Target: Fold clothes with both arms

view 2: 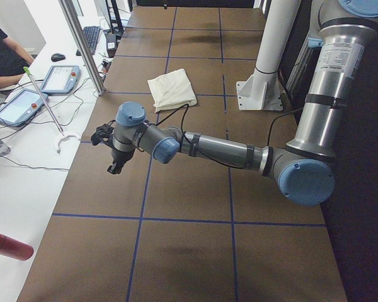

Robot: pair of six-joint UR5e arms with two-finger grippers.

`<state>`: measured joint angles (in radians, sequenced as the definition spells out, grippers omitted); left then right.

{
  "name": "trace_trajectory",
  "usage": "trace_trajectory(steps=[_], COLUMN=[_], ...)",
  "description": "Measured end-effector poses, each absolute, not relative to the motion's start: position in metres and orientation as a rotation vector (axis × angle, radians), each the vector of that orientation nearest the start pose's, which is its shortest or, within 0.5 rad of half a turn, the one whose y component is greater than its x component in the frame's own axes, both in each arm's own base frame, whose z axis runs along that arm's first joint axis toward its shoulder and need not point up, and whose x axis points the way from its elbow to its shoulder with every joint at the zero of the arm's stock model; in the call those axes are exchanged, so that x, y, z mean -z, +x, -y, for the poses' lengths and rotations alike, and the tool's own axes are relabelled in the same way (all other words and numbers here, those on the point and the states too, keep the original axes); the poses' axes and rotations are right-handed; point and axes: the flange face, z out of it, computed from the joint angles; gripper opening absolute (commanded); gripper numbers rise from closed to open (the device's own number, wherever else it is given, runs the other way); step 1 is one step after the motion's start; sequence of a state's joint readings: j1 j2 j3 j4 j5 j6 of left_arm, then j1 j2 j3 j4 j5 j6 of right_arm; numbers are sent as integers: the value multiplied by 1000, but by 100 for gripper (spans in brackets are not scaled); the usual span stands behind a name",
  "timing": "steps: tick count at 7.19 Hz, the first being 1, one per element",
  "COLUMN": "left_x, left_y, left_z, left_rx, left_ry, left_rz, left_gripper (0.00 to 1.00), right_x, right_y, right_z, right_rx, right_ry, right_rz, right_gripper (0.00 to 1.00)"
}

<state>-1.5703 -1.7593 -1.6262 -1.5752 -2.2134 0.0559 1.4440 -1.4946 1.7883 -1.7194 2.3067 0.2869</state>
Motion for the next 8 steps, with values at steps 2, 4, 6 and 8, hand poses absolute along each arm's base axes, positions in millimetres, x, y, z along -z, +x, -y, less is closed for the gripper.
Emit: trace_trajectory(steps=[2, 4, 6, 8], left_x=[-545, -548, -561, -589], left_y=[-89, -85, -77, -73], left_z=[500, 468, 457, 449], left_rx=[-152, -116, -84, -68], left_ry=[199, 185, 143, 94], left_rz=[-666, -715, -813, -838], left_gripper=[100, 100, 100, 100], right_x=[-543, -556, -568, -582], right_y=[4, 5, 3, 1], right_z=[493, 481, 477, 477], right_rx=[-83, -4, 24, 12], right_ry=[-48, -44, -61, -95], right_rz=[731, 736, 769, 789], right_gripper=[100, 100, 100, 100])
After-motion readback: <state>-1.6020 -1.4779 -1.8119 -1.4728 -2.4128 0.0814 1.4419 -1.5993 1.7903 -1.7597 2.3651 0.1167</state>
